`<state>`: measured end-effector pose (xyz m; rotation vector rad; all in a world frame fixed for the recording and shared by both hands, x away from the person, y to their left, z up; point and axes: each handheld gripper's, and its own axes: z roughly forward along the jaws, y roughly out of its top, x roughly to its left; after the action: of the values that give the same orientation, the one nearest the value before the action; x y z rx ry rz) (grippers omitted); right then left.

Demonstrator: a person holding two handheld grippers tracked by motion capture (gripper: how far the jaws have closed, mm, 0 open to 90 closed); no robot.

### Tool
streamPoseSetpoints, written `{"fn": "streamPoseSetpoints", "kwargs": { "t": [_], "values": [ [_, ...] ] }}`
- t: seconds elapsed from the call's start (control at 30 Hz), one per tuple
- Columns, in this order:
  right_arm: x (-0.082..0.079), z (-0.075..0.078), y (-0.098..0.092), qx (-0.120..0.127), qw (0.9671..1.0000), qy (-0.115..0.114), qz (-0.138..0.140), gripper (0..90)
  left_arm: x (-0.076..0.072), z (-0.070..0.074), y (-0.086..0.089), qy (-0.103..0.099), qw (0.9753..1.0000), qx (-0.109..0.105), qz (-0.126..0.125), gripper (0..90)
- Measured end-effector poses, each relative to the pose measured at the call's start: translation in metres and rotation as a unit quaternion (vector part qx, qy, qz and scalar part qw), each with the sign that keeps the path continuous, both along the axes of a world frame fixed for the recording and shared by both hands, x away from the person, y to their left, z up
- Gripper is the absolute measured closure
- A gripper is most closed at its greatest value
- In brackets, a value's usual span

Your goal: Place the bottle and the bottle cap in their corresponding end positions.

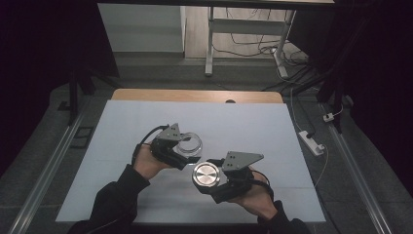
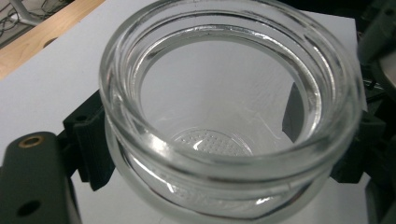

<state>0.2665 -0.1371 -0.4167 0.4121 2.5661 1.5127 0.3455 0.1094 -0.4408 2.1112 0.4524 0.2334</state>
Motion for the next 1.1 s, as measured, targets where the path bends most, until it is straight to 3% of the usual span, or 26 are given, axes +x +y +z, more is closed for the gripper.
{"fn": "streamPoseSetpoints", "kwargs": {
  "t": [0.6, 1.1],
  "values": [
    [-0.004, -0.02, 0.0, -0.007, 0.9999, 0.01, 0.002, 19.2, 0.02, -0.003, -0.014, -0.006, 0.9999, 0.01, 0.002, 15.3],
    [0.001, -0.041, 0.0, -0.009, 0.9998, 0.013, -0.006, 19.2, 0.034, -0.01, -0.016, -0.009, 0.9998, 0.002, 0.017, 15.3]
  ]
}}
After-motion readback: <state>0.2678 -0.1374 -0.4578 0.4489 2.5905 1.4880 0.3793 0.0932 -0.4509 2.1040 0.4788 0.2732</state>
